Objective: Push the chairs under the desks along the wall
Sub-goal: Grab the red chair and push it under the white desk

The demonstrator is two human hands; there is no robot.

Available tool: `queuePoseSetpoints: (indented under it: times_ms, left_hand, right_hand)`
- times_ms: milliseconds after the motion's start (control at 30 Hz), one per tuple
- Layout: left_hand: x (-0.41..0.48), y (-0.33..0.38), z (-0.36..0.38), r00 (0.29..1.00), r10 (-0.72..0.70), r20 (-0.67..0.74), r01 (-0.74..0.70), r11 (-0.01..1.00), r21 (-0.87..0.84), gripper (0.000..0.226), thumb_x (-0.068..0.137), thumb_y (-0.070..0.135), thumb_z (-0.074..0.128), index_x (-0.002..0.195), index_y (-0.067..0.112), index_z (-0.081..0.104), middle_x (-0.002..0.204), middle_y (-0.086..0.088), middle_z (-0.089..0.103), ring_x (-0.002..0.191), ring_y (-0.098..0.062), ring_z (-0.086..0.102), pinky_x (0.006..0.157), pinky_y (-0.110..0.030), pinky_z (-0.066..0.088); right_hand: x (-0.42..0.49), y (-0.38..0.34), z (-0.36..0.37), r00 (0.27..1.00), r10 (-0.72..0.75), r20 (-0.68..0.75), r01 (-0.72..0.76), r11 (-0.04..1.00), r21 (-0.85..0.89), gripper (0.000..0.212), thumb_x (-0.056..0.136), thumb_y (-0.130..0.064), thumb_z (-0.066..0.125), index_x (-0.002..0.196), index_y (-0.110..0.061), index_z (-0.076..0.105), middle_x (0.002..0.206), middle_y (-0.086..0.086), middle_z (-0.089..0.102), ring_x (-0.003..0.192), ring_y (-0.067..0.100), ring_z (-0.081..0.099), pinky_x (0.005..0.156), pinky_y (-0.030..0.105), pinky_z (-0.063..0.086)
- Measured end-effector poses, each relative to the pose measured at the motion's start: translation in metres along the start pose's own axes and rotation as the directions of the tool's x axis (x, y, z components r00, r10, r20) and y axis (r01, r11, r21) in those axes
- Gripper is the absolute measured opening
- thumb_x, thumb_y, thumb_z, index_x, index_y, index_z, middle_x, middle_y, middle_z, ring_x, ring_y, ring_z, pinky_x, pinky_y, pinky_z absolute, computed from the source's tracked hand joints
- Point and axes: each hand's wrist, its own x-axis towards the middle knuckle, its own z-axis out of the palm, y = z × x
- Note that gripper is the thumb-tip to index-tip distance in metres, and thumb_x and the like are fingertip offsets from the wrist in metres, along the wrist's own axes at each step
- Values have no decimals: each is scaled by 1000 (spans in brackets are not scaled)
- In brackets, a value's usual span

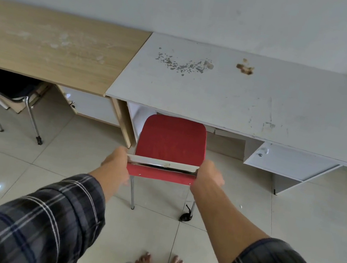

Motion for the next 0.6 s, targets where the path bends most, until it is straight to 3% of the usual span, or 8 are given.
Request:
queuePoseSetpoints:
  times_ms: [67, 133, 233, 333, 400, 500, 600]
  left_hand:
    - [3, 8, 5, 989, -82, 124, 100, 984, -148, 26, 90, 15, 57, 114, 6, 53, 105, -16, 55, 92, -32, 57, 81, -52, 51]
    - [8, 14, 7, 991, -46, 124, 72, 974, -215, 28, 92, 12, 59, 118, 5, 52, 110, -16, 50, 96, -33, 52, 82, -49, 51]
    - [16, 24, 9, 997, -36, 70, 52, 967, -249, 36, 92, 18, 63, 123, 7, 52, 111, -16, 51, 95, -34, 53, 78, -49, 52]
    - [27, 39, 15, 999, -22, 46, 32, 967, -254, 35, 91, 22, 63, 121, 9, 50, 113, -17, 52, 100, -37, 56, 76, -50, 54]
    - [35, 52, 24, 999, -10, 45, 21, 967, -252, 30, 92, 22, 61, 116, 9, 49, 112, -17, 51, 105, -38, 55, 81, -52, 54]
    - [47, 76, 43, 998, 15, 55, -2, 970, -243, 26, 94, 19, 57, 117, 10, 48, 113, -16, 49, 107, -37, 54, 90, -54, 52]
    - [61, 105, 61, 996, 39, 84, -21, 980, -199, 24, 94, 18, 54, 116, 9, 48, 112, -16, 50, 102, -36, 54, 89, -53, 52]
  right_hand:
    - [19, -2, 1, 989, 115, 96, -135, 963, 232, 39, 65, -28, 50, 98, -12, 61, 98, 8, 64, 94, 33, 67, 88, 54, 55]
    - [15, -9, 2, 960, 250, 123, -278, 866, 415, 30, 69, -11, 49, 96, -11, 63, 96, 8, 67, 85, 31, 69, 83, 61, 55]
    - [6, -15, 7, 952, 271, 144, -307, 844, 440, 27, 69, 3, 46, 91, -8, 60, 87, 9, 61, 76, 31, 65, 84, 59, 57]
    - [9, -21, 22, 938, 285, 197, -345, 815, 466, 32, 66, 6, 47, 92, -5, 60, 91, 13, 62, 100, 35, 71, 84, 62, 56]
    - [11, -32, 32, 940, 266, 215, -338, 816, 469, 30, 66, 5, 48, 92, -5, 60, 93, 15, 63, 104, 37, 69, 84, 62, 56]
    - [13, -54, 48, 950, 222, 218, -301, 838, 456, 28, 70, 3, 50, 96, -6, 59, 96, 16, 64, 98, 38, 70, 82, 61, 56]
    - [19, -73, 71, 961, 199, 193, -270, 829, 490, 24, 73, 2, 52, 94, -4, 60, 94, 16, 62, 86, 37, 66, 80, 59, 58]
